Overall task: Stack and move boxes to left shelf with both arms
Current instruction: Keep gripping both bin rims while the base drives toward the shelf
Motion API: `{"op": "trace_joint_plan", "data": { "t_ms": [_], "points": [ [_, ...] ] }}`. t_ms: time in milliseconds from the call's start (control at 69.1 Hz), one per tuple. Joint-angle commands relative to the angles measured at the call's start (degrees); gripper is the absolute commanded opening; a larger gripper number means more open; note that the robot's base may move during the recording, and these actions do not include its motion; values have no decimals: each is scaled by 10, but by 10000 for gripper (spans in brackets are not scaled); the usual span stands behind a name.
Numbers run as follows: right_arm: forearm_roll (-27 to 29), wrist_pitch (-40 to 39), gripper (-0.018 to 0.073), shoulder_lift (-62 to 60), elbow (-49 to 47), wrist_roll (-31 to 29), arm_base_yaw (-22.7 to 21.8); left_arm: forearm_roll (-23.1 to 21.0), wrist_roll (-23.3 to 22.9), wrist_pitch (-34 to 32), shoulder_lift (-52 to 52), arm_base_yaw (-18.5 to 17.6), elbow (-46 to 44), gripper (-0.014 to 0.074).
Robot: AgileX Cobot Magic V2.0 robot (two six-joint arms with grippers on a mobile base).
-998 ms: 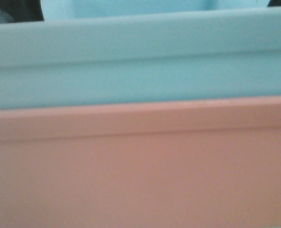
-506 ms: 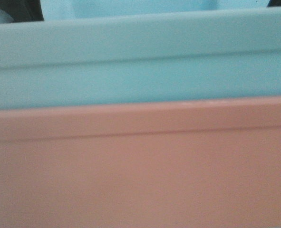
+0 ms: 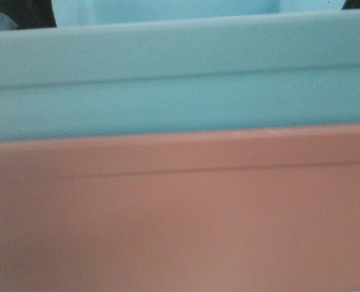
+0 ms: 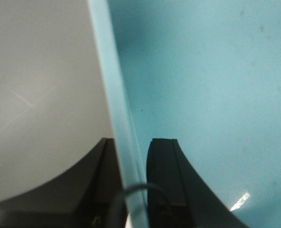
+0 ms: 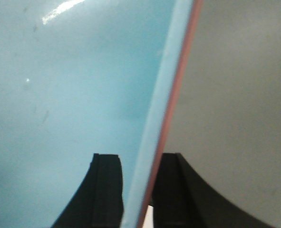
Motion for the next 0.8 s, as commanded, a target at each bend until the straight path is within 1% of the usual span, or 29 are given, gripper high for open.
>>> {"op": "trace_joint_plan", "data": {
  "t_ms": [0, 781],
  "points": [
    [-39, -20, 36, -18, -17, -19, -4, 39, 14, -12, -25, 0, -17, -3],
    [-39, -20, 36, -18, -17, -19, -4, 39, 14, -12, -25, 0, -17, -3]
  ]
}}
